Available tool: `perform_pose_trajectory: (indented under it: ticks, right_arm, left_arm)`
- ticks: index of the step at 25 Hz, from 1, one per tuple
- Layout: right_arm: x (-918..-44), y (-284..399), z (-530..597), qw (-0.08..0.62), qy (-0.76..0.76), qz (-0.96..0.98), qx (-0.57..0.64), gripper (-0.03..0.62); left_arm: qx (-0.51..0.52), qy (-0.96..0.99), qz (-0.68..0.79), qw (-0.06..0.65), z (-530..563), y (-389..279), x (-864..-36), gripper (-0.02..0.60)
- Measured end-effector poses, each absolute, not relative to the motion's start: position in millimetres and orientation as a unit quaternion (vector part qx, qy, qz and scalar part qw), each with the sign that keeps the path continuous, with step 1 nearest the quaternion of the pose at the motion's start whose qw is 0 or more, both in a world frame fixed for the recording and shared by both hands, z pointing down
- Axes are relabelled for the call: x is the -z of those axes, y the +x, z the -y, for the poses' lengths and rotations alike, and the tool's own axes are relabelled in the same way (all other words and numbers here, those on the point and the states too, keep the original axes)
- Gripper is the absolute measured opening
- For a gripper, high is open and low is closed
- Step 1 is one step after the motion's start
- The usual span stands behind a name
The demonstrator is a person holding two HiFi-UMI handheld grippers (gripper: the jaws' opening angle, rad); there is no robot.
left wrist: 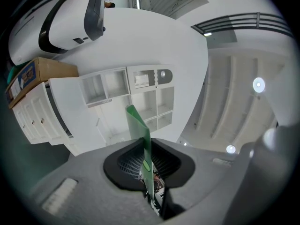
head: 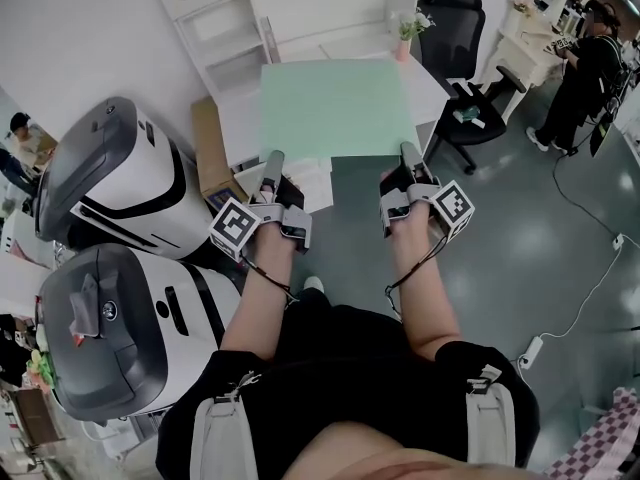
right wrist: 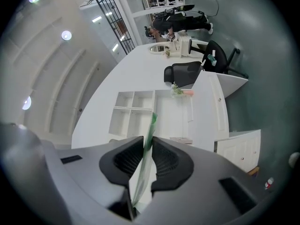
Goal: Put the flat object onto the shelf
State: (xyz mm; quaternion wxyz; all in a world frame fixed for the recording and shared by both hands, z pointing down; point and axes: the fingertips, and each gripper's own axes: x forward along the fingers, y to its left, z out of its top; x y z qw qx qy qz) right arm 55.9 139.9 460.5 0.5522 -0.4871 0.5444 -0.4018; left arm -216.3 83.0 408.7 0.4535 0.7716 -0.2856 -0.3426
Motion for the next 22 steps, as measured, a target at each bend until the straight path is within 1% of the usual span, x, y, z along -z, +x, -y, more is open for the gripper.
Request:
perform_pose_trajectory:
  ticks: [6,12,18,22]
  right_arm:
    - [-456,67,-133,0.554,-0.493,-0.548,0.387,0.055]
    - [-466,71,-104,0.55,-0.491,-0.546,0.398,0.055]
    - [-468,87,-83,0.551,-0.497,-0.554,0.378,0.055]
    - [-452,109,-56,0.551,-0.498,-0.561,0.366,0.057]
  left_arm:
    - [0.345,0.767,0.284,0.462,-74,-207,-417,0.043]
    - [0.342,0.763,0.292,0.464,-48,-203,-425,0.043]
    - [0.344,0.773,0.271,0.459,-20,-185,-427,0.043]
    - [0.35,0.774,0.257,0.461,9,-163,-418,0.043]
